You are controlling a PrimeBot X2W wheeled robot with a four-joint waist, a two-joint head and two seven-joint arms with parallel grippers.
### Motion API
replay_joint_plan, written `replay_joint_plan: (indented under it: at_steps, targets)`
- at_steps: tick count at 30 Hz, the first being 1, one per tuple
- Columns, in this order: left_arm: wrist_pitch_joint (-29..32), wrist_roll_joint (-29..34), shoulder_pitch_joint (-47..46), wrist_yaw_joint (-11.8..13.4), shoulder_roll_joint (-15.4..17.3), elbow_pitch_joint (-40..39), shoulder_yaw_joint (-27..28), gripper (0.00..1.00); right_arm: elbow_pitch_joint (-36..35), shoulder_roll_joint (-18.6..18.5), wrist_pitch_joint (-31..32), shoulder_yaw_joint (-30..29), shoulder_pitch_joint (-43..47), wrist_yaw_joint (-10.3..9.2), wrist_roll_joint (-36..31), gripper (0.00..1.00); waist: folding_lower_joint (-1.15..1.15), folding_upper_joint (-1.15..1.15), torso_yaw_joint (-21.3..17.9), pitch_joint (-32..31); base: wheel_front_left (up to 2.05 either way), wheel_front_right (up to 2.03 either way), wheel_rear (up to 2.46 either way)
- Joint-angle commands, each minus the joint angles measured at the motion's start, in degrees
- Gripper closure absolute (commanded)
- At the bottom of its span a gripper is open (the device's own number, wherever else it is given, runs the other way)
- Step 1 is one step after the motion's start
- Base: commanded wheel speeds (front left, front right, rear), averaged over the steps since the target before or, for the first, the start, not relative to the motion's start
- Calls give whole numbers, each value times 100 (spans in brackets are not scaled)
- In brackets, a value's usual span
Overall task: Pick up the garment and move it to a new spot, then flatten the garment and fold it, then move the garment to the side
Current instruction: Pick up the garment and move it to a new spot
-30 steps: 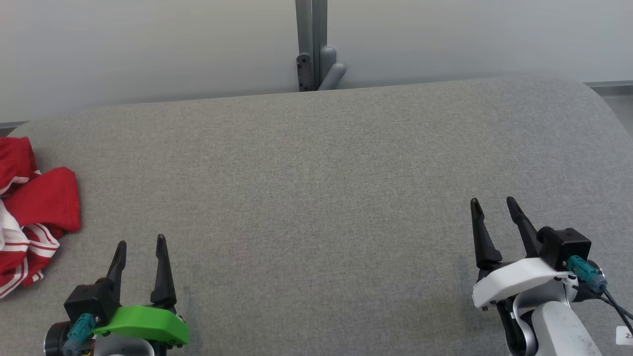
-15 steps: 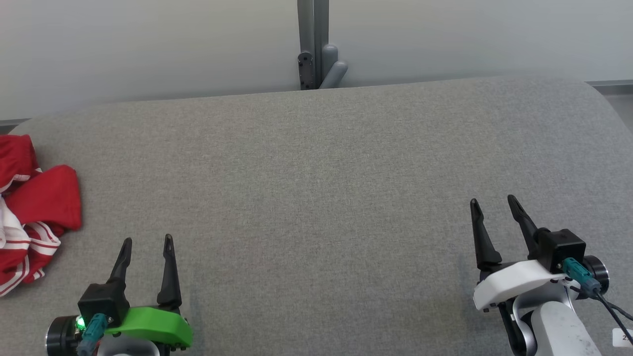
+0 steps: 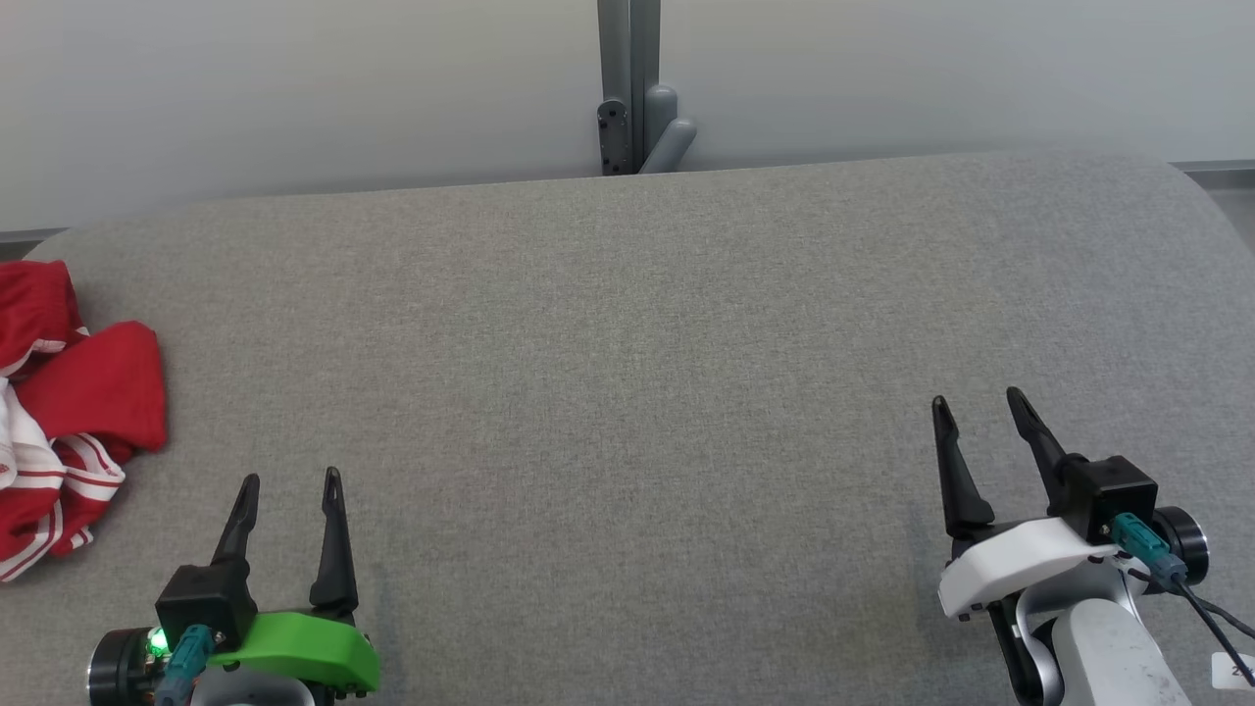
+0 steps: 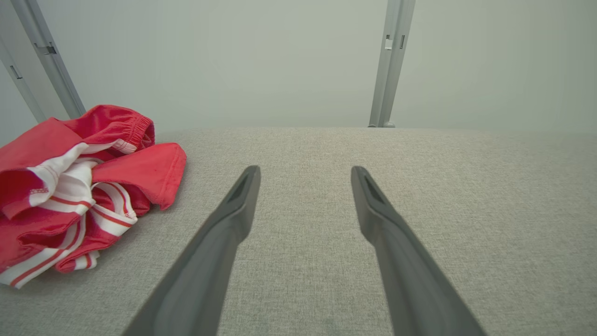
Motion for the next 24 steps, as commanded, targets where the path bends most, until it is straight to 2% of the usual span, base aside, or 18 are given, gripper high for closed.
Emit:
replay_joint_plan:
  at_steps: [1,5,7,12,17,24]
  targets:
    - [-18,45,36,-10,39,-4,15,0,18,-12,-20,-8,1,0,3,0,0,0,-4,4,0,0,0]
    - [-19,37,18,-4,39,6,10,0,24,-11,-20,-10,3,0,-19,0,0,0,5,20,0,0,0]
    - [-18,-19,30,82,39,87,40,0,17,-10,-20,23,-1,0,-38,0,0,0,31,41,0,0,0]
    - [-17,11,-65,116,37,140,-17,0,-22,-92,-20,199,-56,0,-10,0,0,0,254,127,0,0,0]
    - [-12,92,-116,57,36,84,-24,0,71,-122,-19,405,-19,0,49,0,0,0,719,125,0,0,0]
    - [-11,-11,59,-13,35,247,131,0,166,-114,-19,636,48,-1,189,0,0,0,1574,64,0,0,0]
